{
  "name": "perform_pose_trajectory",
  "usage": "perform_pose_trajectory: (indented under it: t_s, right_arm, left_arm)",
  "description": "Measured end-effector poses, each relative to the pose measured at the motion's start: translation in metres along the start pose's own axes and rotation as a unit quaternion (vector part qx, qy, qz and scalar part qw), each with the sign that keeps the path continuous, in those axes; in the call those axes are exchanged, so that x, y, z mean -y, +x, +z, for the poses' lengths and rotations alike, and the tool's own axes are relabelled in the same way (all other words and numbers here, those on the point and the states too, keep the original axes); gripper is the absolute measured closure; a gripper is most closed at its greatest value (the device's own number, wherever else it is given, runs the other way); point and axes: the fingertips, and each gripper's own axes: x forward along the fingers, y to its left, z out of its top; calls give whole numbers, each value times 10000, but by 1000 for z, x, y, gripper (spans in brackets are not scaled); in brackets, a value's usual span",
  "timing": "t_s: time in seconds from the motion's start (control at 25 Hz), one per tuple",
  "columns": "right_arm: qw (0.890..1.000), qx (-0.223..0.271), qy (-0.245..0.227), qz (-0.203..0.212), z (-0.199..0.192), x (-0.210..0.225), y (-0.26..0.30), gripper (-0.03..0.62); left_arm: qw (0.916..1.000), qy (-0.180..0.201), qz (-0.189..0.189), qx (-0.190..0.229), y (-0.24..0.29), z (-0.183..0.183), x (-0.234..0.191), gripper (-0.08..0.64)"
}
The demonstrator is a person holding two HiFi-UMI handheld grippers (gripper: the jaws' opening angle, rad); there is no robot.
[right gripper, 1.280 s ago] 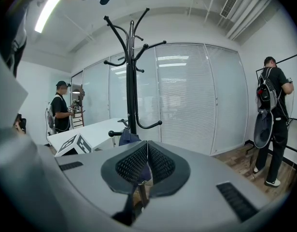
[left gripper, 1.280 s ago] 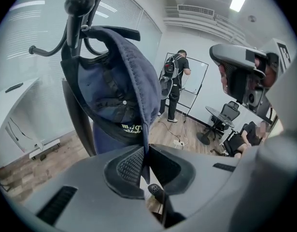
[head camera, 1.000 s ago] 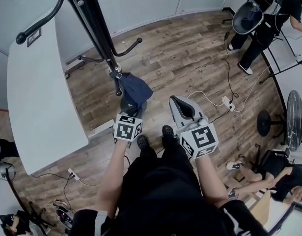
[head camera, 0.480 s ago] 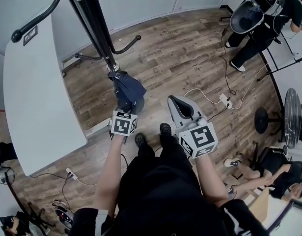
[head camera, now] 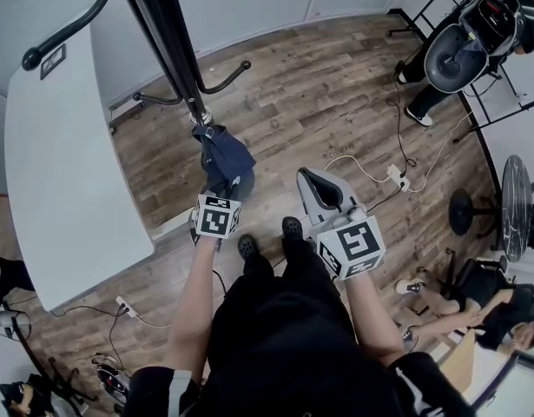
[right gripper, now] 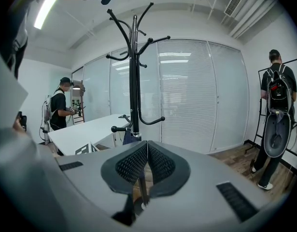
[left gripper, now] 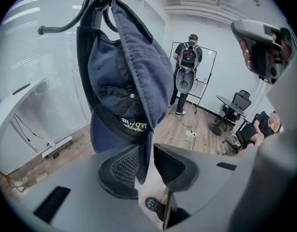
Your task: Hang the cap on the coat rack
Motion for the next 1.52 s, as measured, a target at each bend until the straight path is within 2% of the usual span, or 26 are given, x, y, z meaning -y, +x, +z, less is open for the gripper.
perform_pose_trajectory:
  t_s: [0.24,0.44,0.96,1.52]
  right_arm:
    - [10000,-6,16,11,0,-5,0,561]
    - [10000,10,22,17,-1,-7,-1,561]
    - [9999,122,51,108,-6,-17,-10,561]
    - [9960,224,-38,861,1,-13,-19,561]
  left_arm:
    - [9998,25,170,71,-6,1,-8,384]
    - [9996,166,146,157,-10,3,-5,359]
    - [9982,306,259,441,-39,8,4,359]
    - [9929,-101,850,822,-79,21,30,359]
